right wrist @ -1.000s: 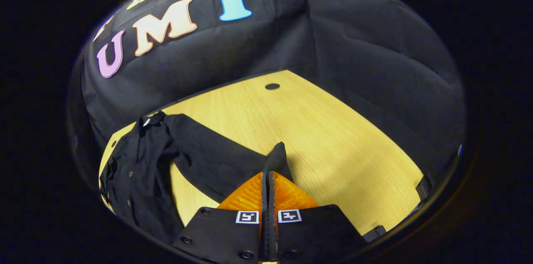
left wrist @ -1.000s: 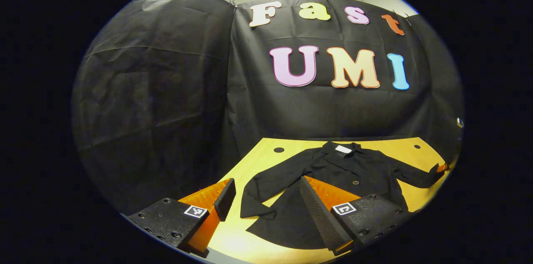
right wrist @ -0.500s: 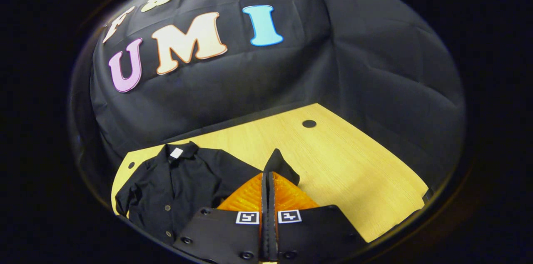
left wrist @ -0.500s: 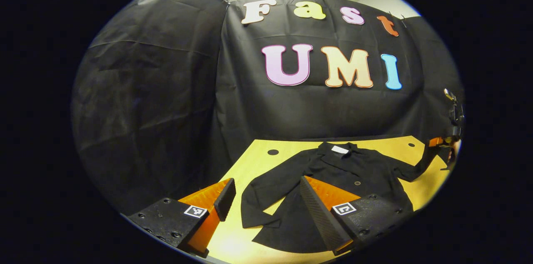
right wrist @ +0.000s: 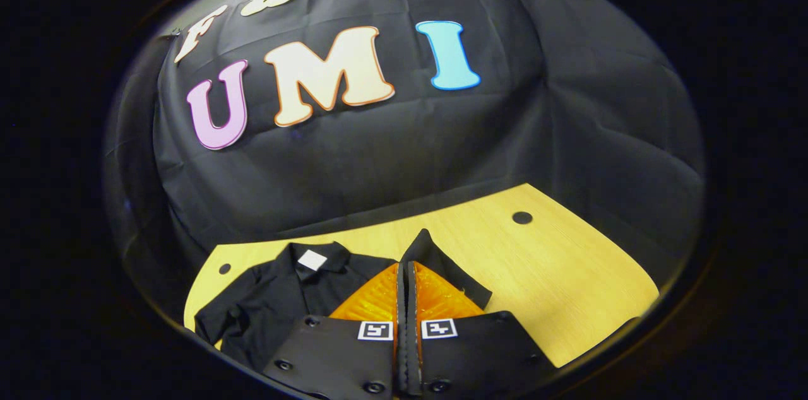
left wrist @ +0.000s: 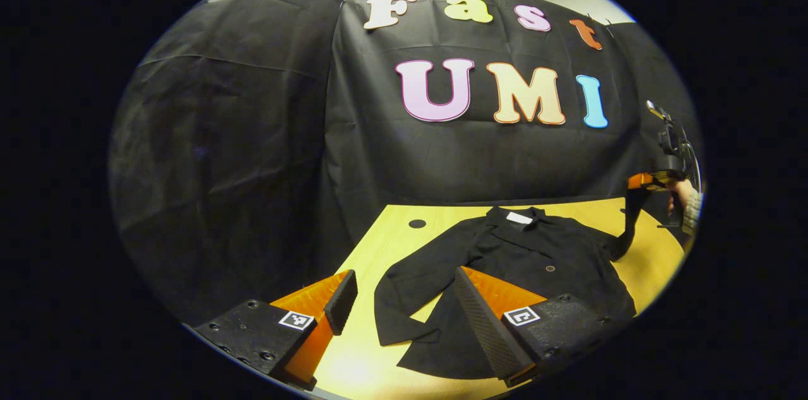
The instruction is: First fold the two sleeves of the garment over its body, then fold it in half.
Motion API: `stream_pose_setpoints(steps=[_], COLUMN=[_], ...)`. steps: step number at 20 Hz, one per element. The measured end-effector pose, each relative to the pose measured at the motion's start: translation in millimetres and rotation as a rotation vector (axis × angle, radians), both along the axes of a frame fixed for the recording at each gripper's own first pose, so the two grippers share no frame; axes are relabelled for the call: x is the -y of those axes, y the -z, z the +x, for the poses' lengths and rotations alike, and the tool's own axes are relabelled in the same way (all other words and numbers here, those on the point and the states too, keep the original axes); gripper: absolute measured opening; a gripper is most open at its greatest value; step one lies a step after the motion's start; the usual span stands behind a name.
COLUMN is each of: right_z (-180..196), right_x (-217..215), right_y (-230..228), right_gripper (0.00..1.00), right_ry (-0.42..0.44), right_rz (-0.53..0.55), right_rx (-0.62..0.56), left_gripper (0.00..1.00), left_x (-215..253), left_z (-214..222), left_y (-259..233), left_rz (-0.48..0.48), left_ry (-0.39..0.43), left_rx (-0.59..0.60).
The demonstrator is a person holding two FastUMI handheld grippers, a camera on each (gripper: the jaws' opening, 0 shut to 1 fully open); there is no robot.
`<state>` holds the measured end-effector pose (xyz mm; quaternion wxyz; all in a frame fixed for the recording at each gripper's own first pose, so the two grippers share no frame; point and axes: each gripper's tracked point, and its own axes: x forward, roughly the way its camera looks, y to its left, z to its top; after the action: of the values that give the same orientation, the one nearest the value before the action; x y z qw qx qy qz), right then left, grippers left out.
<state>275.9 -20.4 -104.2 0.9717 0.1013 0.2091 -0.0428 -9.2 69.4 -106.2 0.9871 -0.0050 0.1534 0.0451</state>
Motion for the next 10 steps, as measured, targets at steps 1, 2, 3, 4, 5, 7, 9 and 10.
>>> stream_pose_setpoints(steps=[1,2,3,4,5,7,9,10], right_z=[7,13,20,26,29,39,46,51], right_x=[-11,-24,-38,-51,-64,-94,-120,-135], right_y=[-7,-14,-21,-27,-33,-48,-54,-57], right_gripper=[0.02,0.0,0.02,0.02,0.02,0.02,0.02,0.02], right_ry=[-0.013,-0.03,-0.047,-0.062,-0.078,-0.116,-0.151,-0.171], right_rz=[0.002,0.003,0.002,-0.002,-0.008,-0.021,-0.034,-0.036], right_rx=[0.013,0.026,0.039,0.045,0.058,0.098,0.106,0.106], left_gripper=[0.99,0.98,0.98,0.98,0.98,0.93,0.93,0.93], left_x=[-2,-4,-7,-9,-10,-15,-20,-21], left_z=[0,0,0,1,0,1,1,1], left_y=[2,3,3,3,4,7,10,12], left_rz=[-0.001,-0.004,-0.009,-0.017,-0.024,-0.025,-0.035,-0.045], left_ry=[0.001,0.001,0.0,0.001,0.007,0.006,0.005,0.005], left_rx=[-0.003,-0.004,-0.005,-0.003,0.0,-0.002,-0.007,-0.011])
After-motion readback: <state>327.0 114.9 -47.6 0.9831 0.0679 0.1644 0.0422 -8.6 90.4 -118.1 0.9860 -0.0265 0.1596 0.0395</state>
